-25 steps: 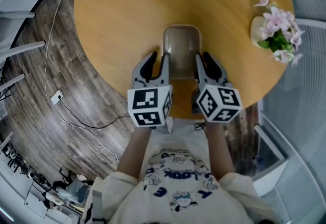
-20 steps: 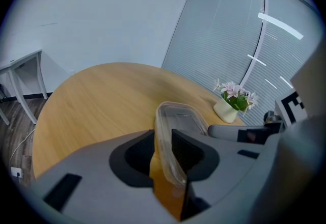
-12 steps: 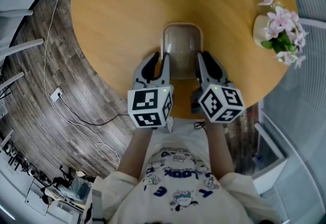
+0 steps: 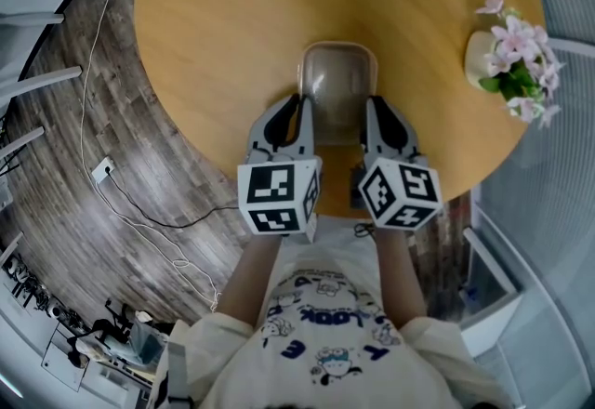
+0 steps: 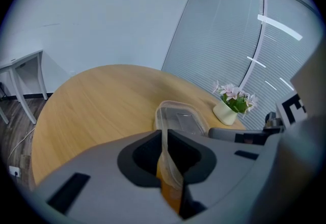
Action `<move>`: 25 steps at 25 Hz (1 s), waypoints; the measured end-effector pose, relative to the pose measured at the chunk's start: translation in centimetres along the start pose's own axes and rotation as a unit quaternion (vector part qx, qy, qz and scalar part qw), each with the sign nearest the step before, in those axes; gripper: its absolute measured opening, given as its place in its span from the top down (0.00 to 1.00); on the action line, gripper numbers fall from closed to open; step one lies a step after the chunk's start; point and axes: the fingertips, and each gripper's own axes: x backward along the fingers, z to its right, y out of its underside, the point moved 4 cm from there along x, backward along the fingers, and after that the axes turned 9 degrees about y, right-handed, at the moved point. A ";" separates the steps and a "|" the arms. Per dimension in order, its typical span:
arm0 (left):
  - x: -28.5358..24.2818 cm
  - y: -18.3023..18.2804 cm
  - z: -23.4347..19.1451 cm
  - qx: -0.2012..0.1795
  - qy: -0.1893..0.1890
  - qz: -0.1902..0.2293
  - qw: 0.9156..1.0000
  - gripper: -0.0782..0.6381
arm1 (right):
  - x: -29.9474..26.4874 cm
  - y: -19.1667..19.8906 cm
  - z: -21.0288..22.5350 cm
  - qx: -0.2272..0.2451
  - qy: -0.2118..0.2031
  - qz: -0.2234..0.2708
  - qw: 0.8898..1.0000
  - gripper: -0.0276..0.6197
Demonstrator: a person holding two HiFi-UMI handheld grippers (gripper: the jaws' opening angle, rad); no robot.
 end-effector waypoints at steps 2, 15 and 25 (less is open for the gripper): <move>0.3 -0.3 0.2 -0.002 0.002 0.005 1.000 0.84 | 0.3 -0.2 -0.1 0.005 0.003 0.004 1.000 0.92; 2.2 -2.6 1.2 -0.020 0.002 0.041 0.999 0.84 | 2.8 -3.1 -1.2 0.021 -0.004 0.053 0.998 0.93; 6.0 -5.8 2.2 -0.042 0.001 0.091 0.995 0.86 | 6.2 -6.3 -3.5 0.042 -0.014 0.116 0.992 0.93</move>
